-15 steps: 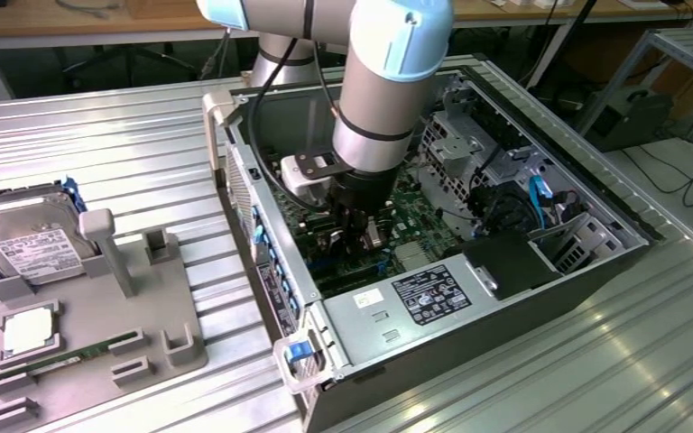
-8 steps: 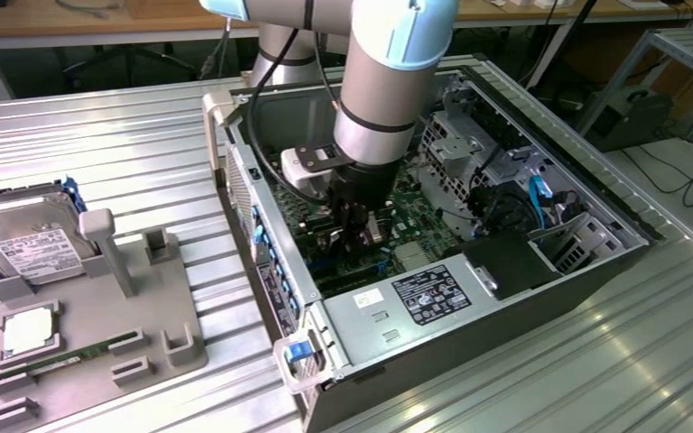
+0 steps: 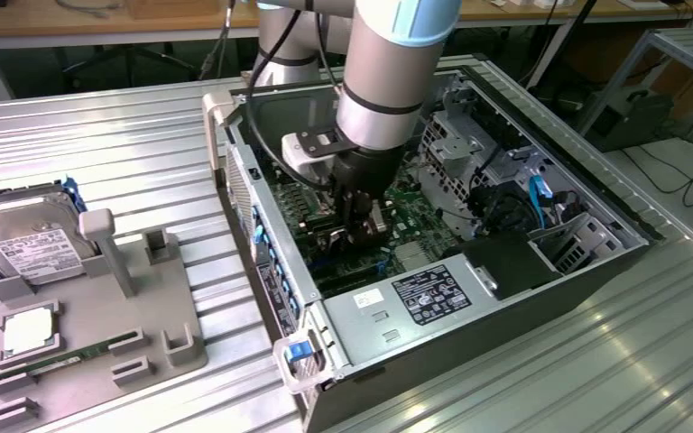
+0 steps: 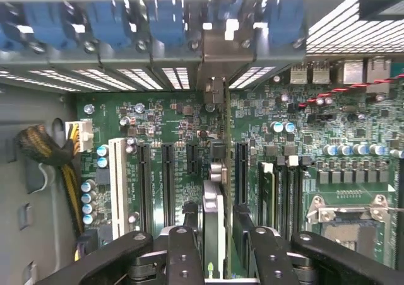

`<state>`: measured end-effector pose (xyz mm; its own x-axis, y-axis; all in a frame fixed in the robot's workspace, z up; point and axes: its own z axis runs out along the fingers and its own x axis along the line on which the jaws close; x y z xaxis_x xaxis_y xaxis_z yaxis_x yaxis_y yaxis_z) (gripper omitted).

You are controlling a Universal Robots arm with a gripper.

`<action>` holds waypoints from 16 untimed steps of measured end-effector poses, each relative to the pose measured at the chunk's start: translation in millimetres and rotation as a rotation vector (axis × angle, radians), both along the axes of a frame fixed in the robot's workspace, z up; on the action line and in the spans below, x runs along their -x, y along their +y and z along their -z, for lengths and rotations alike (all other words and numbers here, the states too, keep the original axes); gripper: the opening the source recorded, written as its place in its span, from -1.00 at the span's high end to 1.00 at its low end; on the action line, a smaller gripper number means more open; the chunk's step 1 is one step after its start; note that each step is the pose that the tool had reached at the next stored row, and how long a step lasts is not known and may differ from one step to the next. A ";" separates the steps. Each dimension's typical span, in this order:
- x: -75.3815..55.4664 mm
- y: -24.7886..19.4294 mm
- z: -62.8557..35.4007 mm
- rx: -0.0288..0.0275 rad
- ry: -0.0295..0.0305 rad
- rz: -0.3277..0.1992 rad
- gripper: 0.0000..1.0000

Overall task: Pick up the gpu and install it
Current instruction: 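Insert the gpu into the slot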

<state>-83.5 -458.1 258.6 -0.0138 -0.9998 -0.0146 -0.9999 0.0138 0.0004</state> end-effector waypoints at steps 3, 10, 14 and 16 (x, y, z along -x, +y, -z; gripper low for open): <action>0.0 0.2 -6.7 0.0004 -0.0016 0.000 0.29; 0.0 0.2 -15.2 0.0005 -0.0027 0.000 0.29; 0.0 0.2 -15.3 0.0008 -0.0026 0.000 0.29; 0.0 0.2 -15.3 0.0008 -0.0026 0.000 0.29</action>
<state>-83.5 -458.0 273.9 -0.0138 -0.9998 -0.0138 -0.9999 0.0138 -0.0022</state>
